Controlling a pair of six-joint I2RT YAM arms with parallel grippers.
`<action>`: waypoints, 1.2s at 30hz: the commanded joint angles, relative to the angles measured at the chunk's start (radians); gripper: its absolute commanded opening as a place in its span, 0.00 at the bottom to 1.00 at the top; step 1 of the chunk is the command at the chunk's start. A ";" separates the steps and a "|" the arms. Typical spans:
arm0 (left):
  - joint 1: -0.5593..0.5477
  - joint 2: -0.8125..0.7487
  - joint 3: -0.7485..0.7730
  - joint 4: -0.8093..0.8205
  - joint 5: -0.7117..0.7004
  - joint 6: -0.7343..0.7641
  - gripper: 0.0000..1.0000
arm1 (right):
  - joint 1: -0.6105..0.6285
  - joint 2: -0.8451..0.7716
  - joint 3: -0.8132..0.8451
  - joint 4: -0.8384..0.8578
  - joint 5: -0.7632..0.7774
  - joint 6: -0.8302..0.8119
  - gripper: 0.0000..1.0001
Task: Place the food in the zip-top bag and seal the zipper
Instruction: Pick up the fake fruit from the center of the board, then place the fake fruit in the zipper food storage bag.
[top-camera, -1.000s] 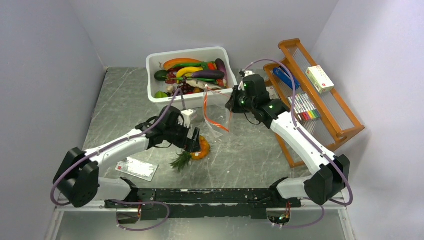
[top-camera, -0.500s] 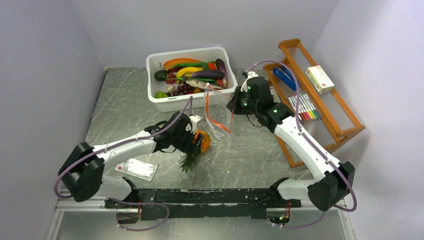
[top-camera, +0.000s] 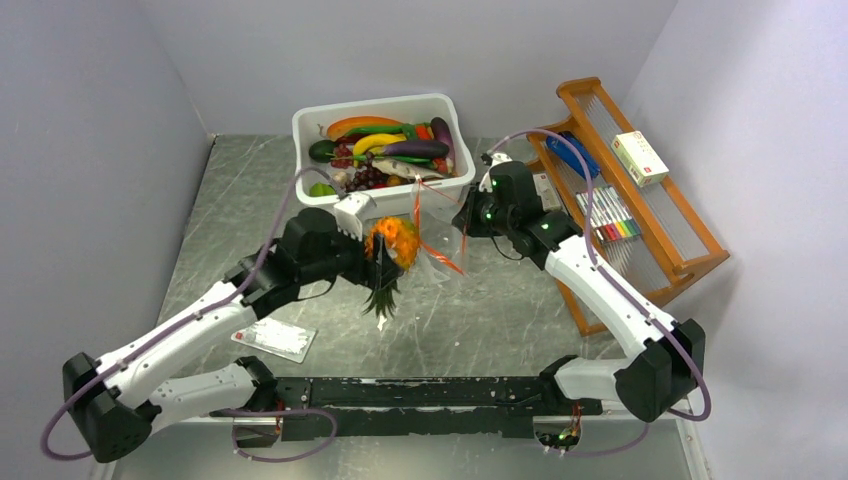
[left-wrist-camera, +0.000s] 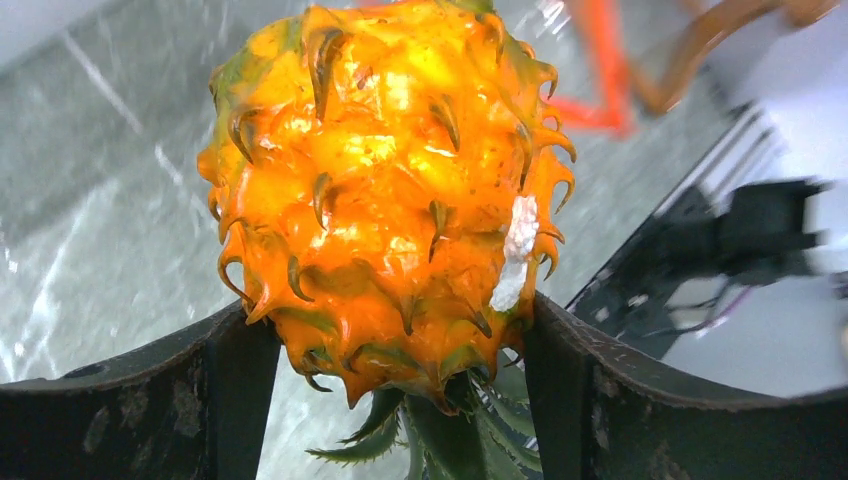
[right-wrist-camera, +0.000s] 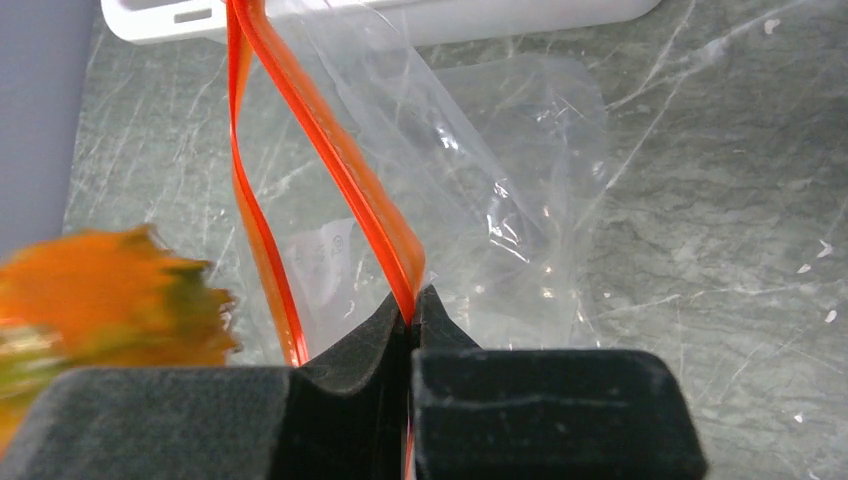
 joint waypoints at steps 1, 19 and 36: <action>-0.005 -0.047 0.098 0.100 0.047 -0.106 0.54 | 0.011 0.007 -0.009 0.043 -0.019 0.023 0.00; 0.034 0.135 0.251 0.072 0.176 -0.436 0.46 | 0.143 -0.061 0.007 0.085 0.143 0.030 0.00; 0.149 0.201 0.321 -0.182 0.453 -0.277 0.44 | 0.154 -0.170 -0.086 0.314 -0.080 -0.245 0.00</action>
